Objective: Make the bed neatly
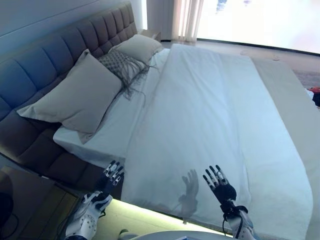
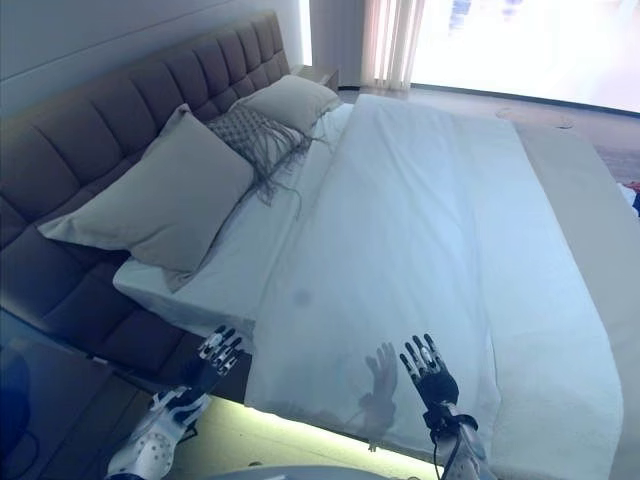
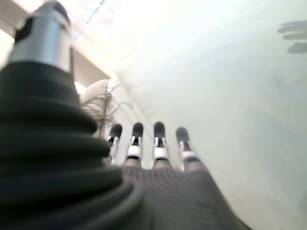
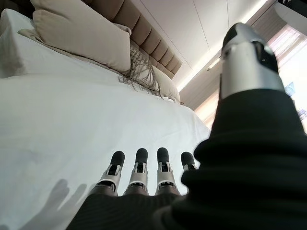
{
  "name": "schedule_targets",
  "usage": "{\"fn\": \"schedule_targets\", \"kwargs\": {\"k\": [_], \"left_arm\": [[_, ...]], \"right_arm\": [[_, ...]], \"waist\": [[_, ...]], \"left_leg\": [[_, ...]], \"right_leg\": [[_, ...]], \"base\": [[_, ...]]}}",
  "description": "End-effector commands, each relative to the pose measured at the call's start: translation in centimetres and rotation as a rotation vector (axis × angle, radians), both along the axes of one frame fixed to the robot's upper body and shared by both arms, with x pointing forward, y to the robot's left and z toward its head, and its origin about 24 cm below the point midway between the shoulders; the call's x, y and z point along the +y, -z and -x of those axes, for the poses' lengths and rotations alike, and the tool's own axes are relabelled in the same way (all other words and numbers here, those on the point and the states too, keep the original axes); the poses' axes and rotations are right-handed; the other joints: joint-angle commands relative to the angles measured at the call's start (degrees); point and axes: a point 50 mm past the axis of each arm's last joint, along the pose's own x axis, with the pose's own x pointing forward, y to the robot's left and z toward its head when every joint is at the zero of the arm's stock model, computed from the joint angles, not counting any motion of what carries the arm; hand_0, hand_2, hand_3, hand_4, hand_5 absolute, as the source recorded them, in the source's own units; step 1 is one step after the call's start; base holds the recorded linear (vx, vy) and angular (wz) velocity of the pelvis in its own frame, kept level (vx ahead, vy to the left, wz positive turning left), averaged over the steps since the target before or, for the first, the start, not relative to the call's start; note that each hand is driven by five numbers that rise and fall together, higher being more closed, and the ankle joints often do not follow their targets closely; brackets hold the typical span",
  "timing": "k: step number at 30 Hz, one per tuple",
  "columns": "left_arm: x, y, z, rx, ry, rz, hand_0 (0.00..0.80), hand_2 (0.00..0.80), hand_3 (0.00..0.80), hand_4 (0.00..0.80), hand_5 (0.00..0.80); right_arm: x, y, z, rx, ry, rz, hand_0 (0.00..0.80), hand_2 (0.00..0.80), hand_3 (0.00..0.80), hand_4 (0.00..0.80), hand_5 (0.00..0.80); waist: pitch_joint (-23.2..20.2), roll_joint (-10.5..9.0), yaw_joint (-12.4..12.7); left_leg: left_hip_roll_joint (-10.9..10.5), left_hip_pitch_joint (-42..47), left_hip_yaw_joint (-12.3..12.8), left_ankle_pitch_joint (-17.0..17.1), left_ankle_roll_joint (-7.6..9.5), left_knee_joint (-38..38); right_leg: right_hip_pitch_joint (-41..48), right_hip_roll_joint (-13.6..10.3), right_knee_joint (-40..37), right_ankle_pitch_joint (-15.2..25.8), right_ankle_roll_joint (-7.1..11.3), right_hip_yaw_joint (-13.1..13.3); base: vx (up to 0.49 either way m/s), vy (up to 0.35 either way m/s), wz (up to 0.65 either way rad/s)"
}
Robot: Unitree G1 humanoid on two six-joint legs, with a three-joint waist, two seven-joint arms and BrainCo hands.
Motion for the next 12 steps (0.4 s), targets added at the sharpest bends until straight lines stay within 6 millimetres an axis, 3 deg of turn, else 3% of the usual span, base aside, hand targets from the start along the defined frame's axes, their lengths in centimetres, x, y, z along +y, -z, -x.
{"fn": "schedule_targets", "kwargs": {"k": [1, 12], "left_arm": [[0.47, -2.95, -2.91, -0.137, 0.062, -0.062, 0.0, 0.0, 0.0, 0.0, 0.0], [0.13, -2.85, -2.94, -0.118, 0.084, -0.051, 0.0, 0.0, 0.0, 0.0, 0.0]], "right_arm": [[0.1, -2.0, -1.73, -0.136, -0.064, 0.046, 0.0, 0.0, 0.0, 0.0, 0.0], [-0.48, -1.63, -1.55, -0.077, -0.043, 0.108, 0.0, 0.0, 0.0, 0.0, 0.0]], "waist": [[0.0, -0.32, 1.1], [-0.4, -0.44, 1.0]], "left_leg": [[-1.0, -0.5, 3.1, 0.5, 4.61, 2.9], [-0.8, -0.3, 3.6, 1.0, 4.35, 1.5]], "right_leg": [[-2.6, -1.4, 3.9, 2.4, 0.07, 1.3], [-2.5, -1.0, 2.8, 2.6, 0.24, 0.7]], "base": [[0.0, 0.0, 0.0], [0.0, 0.0, 0.0]]}}
